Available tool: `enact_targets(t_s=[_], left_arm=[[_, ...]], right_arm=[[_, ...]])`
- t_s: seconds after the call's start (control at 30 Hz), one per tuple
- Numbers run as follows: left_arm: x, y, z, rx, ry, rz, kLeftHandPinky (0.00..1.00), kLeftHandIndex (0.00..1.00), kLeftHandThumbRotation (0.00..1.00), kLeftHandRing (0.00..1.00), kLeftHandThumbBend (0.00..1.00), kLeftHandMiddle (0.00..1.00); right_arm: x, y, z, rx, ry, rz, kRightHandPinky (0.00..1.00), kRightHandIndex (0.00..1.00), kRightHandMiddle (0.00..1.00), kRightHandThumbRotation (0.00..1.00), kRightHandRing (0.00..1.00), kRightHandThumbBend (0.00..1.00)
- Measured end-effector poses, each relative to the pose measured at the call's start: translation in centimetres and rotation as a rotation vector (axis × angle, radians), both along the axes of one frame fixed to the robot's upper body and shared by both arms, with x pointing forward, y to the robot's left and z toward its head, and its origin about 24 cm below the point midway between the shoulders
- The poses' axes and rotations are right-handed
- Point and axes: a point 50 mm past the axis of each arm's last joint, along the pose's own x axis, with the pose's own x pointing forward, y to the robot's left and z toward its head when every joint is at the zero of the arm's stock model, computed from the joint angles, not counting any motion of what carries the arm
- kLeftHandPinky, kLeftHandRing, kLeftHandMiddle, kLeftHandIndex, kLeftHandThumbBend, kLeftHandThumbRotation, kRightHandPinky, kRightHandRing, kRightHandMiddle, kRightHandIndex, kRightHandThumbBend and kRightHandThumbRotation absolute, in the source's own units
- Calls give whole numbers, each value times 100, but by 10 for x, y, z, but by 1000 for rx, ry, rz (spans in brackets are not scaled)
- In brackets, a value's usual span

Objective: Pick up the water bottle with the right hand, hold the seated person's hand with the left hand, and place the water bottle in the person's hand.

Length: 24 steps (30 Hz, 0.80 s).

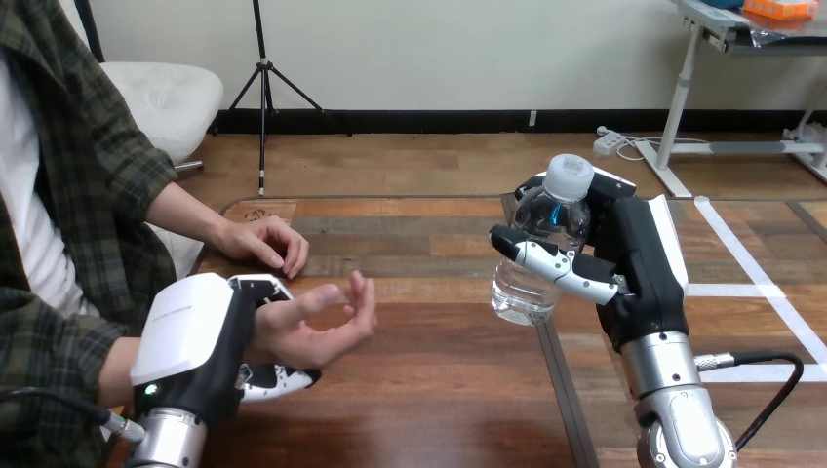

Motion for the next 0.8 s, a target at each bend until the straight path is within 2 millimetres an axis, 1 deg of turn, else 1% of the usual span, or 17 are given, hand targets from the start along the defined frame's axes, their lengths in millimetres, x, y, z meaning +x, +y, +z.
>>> enact_targets(t_s=[0.33,0.8], left_arm=[[0,-9,4,-28,-27,-29,29,44,0,35,79,41],[-2,-27,10,-42,-57,-91,25,42,0,31,80,38]], right_arm=[[0,0,1,0,-2,0,38,47,45,0,41,62],[5,1,5,8,-16,11,34,46,44,0,39,60]])
